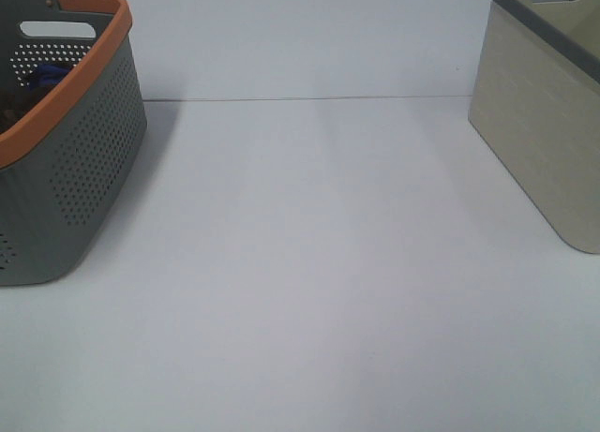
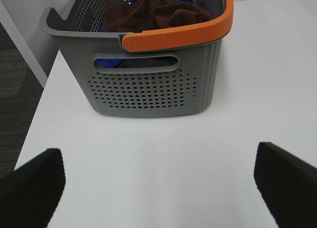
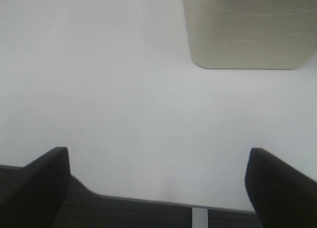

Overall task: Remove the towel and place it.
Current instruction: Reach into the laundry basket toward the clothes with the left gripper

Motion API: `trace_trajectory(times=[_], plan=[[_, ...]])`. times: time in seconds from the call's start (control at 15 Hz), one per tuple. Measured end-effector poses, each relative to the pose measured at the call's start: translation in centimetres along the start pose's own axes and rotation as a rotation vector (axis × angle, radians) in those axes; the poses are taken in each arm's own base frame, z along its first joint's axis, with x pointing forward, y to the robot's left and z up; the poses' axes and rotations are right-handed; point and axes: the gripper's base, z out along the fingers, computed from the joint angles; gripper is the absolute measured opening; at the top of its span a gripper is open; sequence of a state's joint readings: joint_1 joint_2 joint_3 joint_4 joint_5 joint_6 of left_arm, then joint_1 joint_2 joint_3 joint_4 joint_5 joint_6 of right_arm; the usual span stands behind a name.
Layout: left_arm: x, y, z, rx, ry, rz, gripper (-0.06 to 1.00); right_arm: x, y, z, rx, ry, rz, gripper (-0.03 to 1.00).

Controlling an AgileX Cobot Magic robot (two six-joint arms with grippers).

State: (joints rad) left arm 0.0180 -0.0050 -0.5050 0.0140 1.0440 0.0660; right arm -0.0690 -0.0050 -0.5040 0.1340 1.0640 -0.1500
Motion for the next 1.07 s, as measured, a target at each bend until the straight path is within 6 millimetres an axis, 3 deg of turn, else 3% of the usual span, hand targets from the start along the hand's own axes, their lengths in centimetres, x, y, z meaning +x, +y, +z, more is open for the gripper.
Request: trace_trajectory(times=[0.6, 0.8, 1.07], plan=[[-0.3, 0.0, -0.5, 0.001, 0.01, 0.049, 0.99, 0.0, 0.0, 0.0, 0.0, 0.0, 0.0, 0.84], [-2.9, 0.2, -1.2, 0.011, 0.092, 0.111, 0.99, 0.0, 0.0, 0.0, 0.0, 0.0, 0.0, 0.84], [-10.4, 0.7, -0.1, 0.039, 0.199, 0.121, 0.99, 0.0, 0.0, 0.0, 0.0, 0.0, 0.0, 0.84]])
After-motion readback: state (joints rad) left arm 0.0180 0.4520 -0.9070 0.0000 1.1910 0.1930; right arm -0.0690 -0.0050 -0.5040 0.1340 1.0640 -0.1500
